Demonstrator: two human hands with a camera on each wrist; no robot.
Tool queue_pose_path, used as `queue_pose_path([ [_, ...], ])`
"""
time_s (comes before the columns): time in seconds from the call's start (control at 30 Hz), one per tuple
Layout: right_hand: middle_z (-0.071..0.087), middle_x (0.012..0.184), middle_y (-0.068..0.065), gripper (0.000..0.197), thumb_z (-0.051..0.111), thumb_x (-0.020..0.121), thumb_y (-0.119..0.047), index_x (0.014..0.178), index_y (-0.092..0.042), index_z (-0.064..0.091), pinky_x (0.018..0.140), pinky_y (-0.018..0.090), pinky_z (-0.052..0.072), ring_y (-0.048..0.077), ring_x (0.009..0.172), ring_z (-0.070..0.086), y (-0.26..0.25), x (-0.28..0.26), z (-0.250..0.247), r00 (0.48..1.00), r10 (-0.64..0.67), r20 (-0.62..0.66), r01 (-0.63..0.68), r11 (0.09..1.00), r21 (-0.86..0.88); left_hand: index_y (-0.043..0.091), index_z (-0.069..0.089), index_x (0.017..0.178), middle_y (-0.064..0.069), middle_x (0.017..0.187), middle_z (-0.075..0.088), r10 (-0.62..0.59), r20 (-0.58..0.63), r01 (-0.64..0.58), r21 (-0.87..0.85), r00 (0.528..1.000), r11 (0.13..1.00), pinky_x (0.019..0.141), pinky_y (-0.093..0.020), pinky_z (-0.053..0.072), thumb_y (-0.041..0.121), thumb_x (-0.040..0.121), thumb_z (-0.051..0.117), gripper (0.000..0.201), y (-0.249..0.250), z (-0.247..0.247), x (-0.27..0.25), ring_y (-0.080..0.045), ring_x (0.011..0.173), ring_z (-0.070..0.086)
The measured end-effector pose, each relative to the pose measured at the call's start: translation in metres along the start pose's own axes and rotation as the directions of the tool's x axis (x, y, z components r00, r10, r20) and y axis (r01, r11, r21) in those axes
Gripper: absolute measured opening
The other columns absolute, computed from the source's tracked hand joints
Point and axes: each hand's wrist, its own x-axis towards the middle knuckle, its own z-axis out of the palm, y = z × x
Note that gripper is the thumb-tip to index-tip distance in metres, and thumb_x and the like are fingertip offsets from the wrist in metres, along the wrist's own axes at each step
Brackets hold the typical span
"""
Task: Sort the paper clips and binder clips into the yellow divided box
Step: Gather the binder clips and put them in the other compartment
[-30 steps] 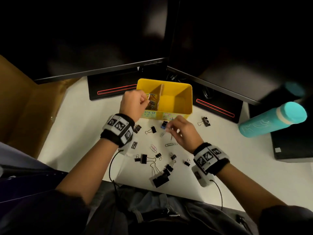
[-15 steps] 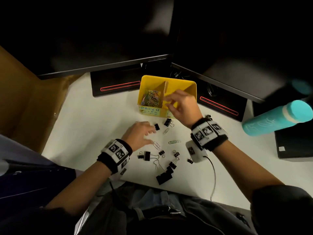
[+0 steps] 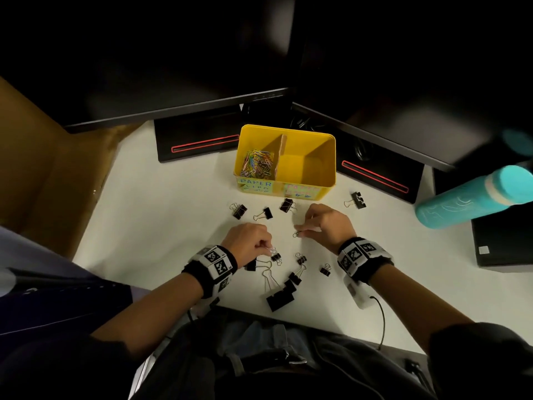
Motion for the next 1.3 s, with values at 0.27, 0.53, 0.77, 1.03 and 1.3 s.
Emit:
queue_pose_path([
  [0.27,0.061,0.086,0.005,0.01,0.06,0.084,-0.023,0.084,-0.013,0.062,0.048,0.028,0.045,0.025,0.077,0.06,-0.005,-0.019,0.021,0.989,-0.047,-0.137,0.034,0.995,-0.094,0.008,0.06,0.094,-0.007,0.098,0.06,0.099,0.123,-0.138,0.367,0.987,0.92,0.07,-0.037,0.053,0.023,0.092,0.054,0.016,0.011,0.0,0.009,-0.02,0.093,0.054],
  [0.53,0.059,0.077,0.012,0.002,0.057,0.084,-0.003,0.086,-0.003,0.056,0.042,0.035,0.049,0.028,0.062,0.054,-0.009,-0.019,0.028,0.97,-0.209,-0.124,0.185,0.966,-0.179,0.007,0.058,0.087,-0.008,0.078,0.065,0.104,-0.529,-0.06,0.1,0.842,0.993,0.055,-0.028,0.052,0.012,0.091,0.057,0.007,0.026,-0.078,0.03,-0.019,0.064,0.059],
  [0.77,0.06,0.083,0.01,0.013,0.051,0.092,-0.012,0.088,-0.002,0.059,0.059,0.024,0.045,0.017,0.07,0.054,-0.066,0.043,-0.04,0.864,-0.11,-0.49,0.191,0.974,0.118,0.01,0.07,0.093,-0.005,0.09,0.065,0.07,-0.667,0.028,0.135,0.741,0.99,0.066,-0.03,0.05,0.019,0.086,0.062,0.013,-0.001,-0.1,0.039,-0.021,0.092,0.053],
  [1.03,0.072,0.102,0.005,0.028,0.067,0.085,-0.023,0.11,-0.014,0.062,0.074,0.036,0.057,0.018,0.086,0.067,-0.093,0.107,-0.072,0.932,-0.014,-0.362,0.081,0.982,0.172,0.017,0.072,0.086,0.0,0.079,0.068,-0.171,-0.451,0.061,-0.248,0.876,0.967,0.064,-0.035,0.055,0.012,0.079,0.071,0.009,0.002,-0.027,-0.007,-0.014,0.067,0.06],
  [1.3,0.069,0.077,-0.004,0.008,0.075,0.077,-0.027,0.08,-0.021,0.071,0.061,0.033,0.055,0.008,0.061,0.059,-0.02,0.003,-0.061,0.995,-0.06,-0.077,0.068,0.992,0.103,0.017,0.072,0.089,0.001,0.091,0.065,-0.098,-0.127,0.09,-0.072,0.987,0.993,0.071,-0.032,0.05,0.03,0.075,0.076,0.02,0.003,-0.003,0.002,-0.014,0.086,0.056],
])
